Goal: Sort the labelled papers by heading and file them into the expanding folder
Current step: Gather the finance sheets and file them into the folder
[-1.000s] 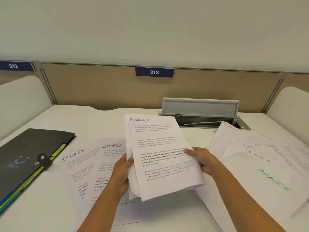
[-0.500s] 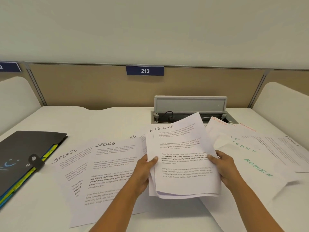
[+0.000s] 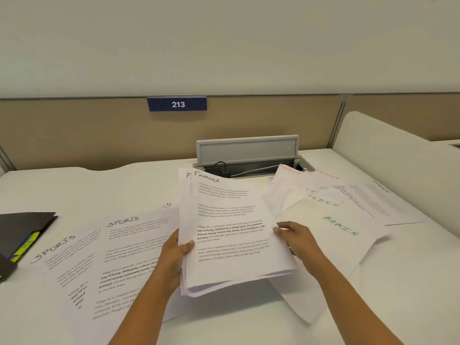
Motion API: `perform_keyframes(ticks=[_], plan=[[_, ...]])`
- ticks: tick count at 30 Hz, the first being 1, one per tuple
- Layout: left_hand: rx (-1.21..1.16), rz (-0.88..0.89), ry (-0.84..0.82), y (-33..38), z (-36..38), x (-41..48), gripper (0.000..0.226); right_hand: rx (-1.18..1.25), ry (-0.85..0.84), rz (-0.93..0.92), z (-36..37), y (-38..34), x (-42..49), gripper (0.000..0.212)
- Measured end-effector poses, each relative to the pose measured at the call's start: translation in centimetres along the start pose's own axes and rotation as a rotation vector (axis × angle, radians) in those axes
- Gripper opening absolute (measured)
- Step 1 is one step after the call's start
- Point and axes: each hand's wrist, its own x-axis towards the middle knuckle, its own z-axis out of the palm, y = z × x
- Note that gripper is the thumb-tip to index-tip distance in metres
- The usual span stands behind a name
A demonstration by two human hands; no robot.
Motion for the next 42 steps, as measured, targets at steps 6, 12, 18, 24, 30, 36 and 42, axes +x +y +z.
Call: perform_keyframes(ticks=[6,12,18,24,30,36,42], plan=[[-0.01,0.029,0.058,1.0,-1.5,-0.1,0.04,-0.872,0.104,-0.091,-1.3,2.6,0.5,0.063],[0.001,0.011,0.058,0.9,-1.4,0.0,0.042,-1.101,-0.147,-0.08,0.1,5.0,0.1,0.07],[0.025,0.017,0.031,0.6,0.2,0.7,0.043,-1.108,-0.26,-0.206,0.5,4.9,0.0,0.076],[0.029,0.022,-0.007,0.3,2.4,1.3,0.042,-0.732,-0.154,-0.332,-2.3,4.4,1.0,0.059],[0.046,0.003,-0.054,-0.4,5.4,2.6,0.039,-0.482,0.368,-0.172,-9.5,5.2,5.3,0.027],[0.113,-0.018,-0.122,-1.6,12.4,4.6,0.036,-0.525,0.615,0.067,-17.0,4.8,8.9,0.03],[0.16,-0.087,-0.177,-2.9,18.5,6.9,0.04,-0.663,0.68,0.267,-21.9,5.8,11.7,0.05]])
